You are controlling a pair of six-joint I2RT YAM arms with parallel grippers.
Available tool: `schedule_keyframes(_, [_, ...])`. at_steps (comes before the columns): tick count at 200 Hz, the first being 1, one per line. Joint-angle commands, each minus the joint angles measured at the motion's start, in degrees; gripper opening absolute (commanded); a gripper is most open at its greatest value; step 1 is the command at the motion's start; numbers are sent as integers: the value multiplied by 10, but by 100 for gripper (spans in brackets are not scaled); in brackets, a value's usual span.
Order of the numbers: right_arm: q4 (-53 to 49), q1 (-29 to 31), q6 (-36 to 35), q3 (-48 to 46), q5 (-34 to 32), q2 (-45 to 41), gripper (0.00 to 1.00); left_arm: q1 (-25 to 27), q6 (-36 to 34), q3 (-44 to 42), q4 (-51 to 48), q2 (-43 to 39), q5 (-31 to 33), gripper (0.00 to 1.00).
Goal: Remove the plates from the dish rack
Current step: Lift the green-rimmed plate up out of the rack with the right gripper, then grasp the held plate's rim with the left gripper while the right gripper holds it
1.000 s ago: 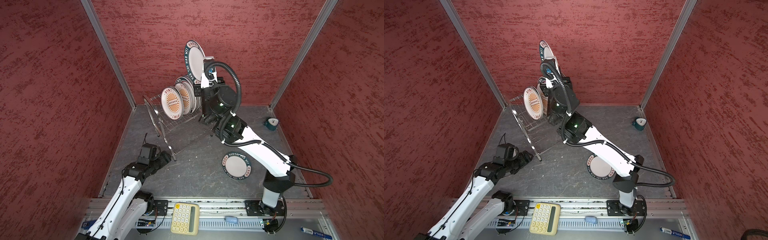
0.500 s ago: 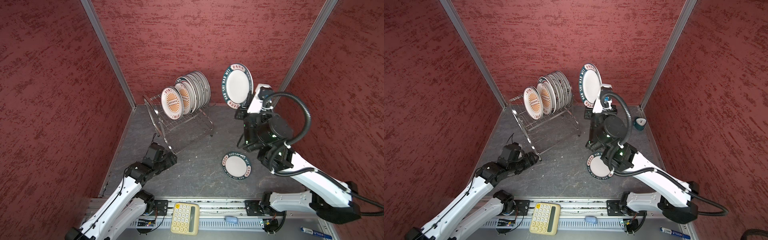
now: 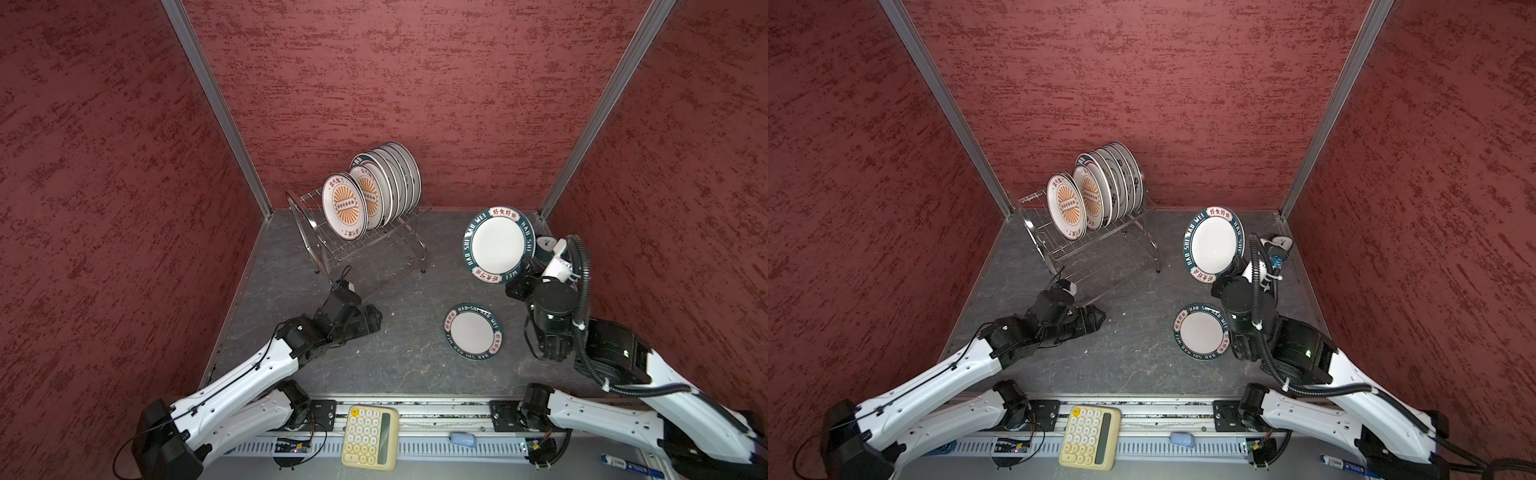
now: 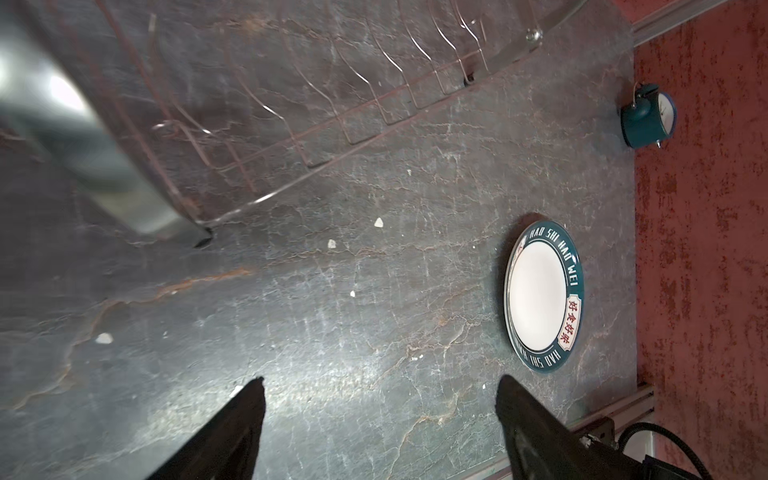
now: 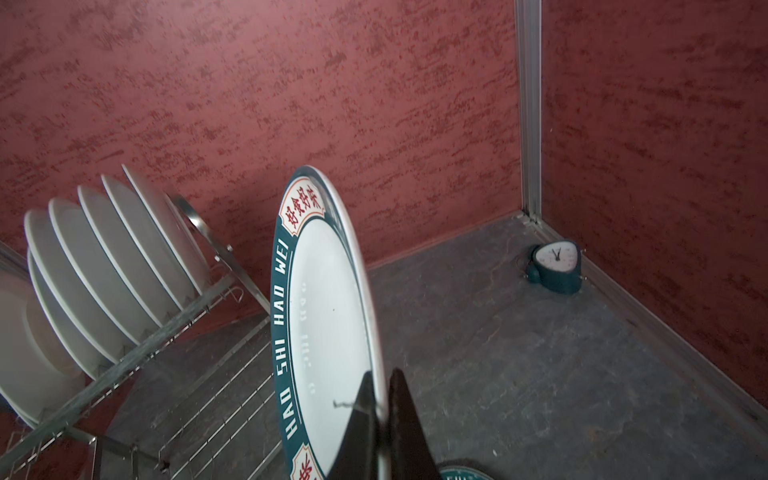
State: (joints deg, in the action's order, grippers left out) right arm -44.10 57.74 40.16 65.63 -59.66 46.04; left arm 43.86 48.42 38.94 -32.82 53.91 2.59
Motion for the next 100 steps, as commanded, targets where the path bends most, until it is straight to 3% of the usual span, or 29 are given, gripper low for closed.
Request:
schedule_keyframes(1, [-78,-21,130,-23,99,-12,0,17,-4,12,73,25,8,87])
schedule_keyframes(43, [-50,-91,135,-62,259,-3,0,20,-24,25,142,74,-26,88])
schedule_keyframes(100, [100,-242,105,-144,546,33,0,5,-38,38,195,109,-69,89])
